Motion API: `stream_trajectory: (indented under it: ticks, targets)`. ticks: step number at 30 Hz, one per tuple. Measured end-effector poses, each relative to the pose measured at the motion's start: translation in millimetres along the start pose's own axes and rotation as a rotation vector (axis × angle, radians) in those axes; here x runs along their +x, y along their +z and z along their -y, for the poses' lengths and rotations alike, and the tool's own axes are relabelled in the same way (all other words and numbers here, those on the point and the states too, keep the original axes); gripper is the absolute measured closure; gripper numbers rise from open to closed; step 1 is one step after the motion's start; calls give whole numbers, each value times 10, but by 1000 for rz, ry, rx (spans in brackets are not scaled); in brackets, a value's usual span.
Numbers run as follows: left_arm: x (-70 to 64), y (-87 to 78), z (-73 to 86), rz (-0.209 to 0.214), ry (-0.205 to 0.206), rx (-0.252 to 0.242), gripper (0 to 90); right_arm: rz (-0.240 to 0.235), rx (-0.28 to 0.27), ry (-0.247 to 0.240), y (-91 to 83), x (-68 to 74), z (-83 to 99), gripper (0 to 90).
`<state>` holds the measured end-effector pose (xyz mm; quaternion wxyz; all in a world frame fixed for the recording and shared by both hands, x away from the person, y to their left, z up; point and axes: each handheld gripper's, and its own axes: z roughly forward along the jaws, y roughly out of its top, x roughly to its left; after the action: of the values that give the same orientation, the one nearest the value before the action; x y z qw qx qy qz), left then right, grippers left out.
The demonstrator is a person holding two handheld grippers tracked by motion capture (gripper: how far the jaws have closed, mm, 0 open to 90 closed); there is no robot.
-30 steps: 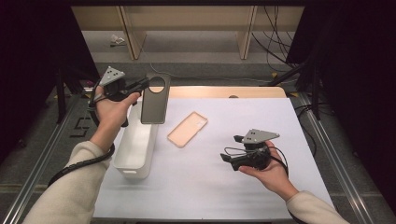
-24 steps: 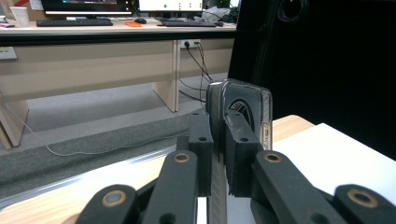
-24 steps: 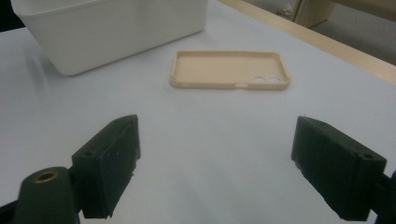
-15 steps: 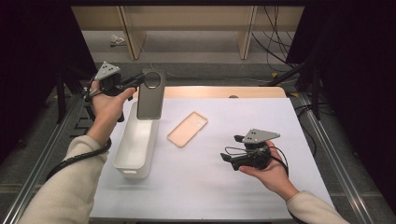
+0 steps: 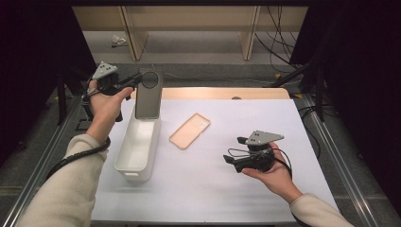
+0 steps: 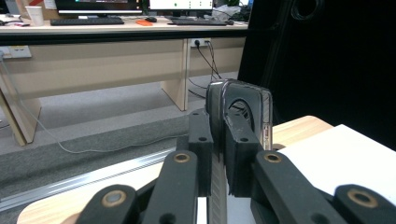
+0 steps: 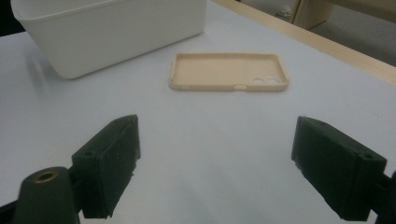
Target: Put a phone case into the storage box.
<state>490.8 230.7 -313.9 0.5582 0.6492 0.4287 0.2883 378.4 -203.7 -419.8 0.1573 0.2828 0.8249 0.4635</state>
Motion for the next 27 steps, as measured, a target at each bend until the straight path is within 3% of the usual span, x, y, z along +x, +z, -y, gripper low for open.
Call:
stream_trajectory:
  ticks: [27]
  targets:
    - [281, 165, 109, -36, -38, 41, 823, 0, -1, 3, 0, -13, 1, 163]
